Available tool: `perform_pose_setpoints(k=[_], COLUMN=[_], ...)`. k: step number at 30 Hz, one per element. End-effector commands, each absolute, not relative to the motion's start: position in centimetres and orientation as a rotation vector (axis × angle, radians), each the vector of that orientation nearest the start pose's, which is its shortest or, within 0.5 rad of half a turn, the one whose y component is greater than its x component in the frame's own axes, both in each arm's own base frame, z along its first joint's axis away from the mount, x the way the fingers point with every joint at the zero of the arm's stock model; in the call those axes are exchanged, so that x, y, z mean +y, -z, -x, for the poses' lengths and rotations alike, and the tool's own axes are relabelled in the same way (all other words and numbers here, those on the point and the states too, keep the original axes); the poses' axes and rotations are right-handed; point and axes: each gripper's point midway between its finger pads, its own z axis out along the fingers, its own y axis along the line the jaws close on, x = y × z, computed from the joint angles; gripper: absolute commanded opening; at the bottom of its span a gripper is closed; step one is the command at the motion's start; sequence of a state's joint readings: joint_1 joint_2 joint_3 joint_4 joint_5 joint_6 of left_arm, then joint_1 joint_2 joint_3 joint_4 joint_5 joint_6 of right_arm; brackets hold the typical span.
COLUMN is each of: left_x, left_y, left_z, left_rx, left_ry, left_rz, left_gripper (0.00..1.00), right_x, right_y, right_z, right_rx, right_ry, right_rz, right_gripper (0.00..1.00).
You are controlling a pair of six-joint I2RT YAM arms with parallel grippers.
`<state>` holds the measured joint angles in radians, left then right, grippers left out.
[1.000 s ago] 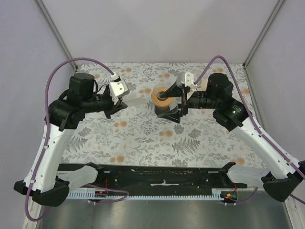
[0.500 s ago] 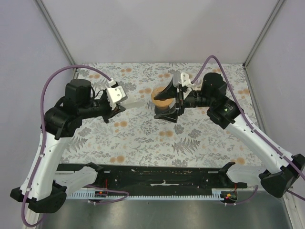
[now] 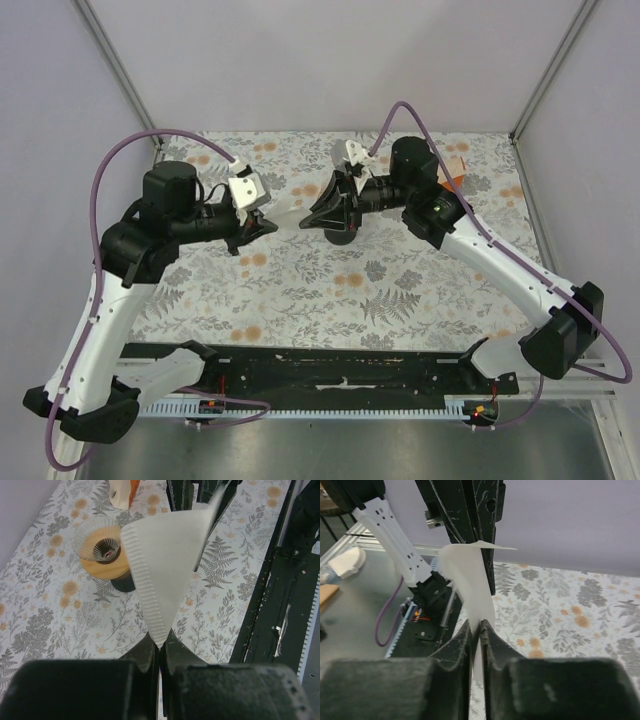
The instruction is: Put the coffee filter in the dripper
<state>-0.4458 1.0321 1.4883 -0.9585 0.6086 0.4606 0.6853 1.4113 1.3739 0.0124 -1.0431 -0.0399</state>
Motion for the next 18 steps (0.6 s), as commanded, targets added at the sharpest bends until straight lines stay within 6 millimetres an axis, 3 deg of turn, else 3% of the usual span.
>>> perform_pose_setpoints(k=[1,2,5,7,10,15,18], left_x=[-20.3,-20.4,-20.6,-20.8,-21.4,-22.4,-22.7], left_y=[-36.5,-36.2,-35.4,-35.2,-35.3,-37.0,-38.2], left_z=[-18.7,-18.4,-16.6,-15.7,-15.4,-15.4,-15.5], left_rx=[1.599,1.611,1.633,1.633,1.632,1.604,1.583], left_ry=[0.743,0.769,0.860,0.912,0.974,1.053,1.068], left_rz=[-1.205,-1.212,-1.256,-1.279,-1.291,-1.260,-1.243], left_gripper=[0.02,0.07,0.43,0.54,0.55,0.45,0.30], right_x=[36.2,36.1,35.1,34.6,34.5,34.6,34.6], right_y=[-39.5,-39.0,-37.4,-36.6,-36.3,-35.9,-35.3], right_z=[-19.2,-19.4,-19.7,-19.4,-19.3,-20.0,-20.7], right_rx=[1.011,1.024,1.036,1.019,1.002,1.035,1.082], right_ry=[-1.328,-1.315,-1.272,-1.231,-1.194,-1.161,-1.144], right_rz=[1.400,1.409,1.448,1.491,1.528,1.517,1.505], right_gripper=[0.06,0.00,0.00,0.00,0.00,0.00,0.00])
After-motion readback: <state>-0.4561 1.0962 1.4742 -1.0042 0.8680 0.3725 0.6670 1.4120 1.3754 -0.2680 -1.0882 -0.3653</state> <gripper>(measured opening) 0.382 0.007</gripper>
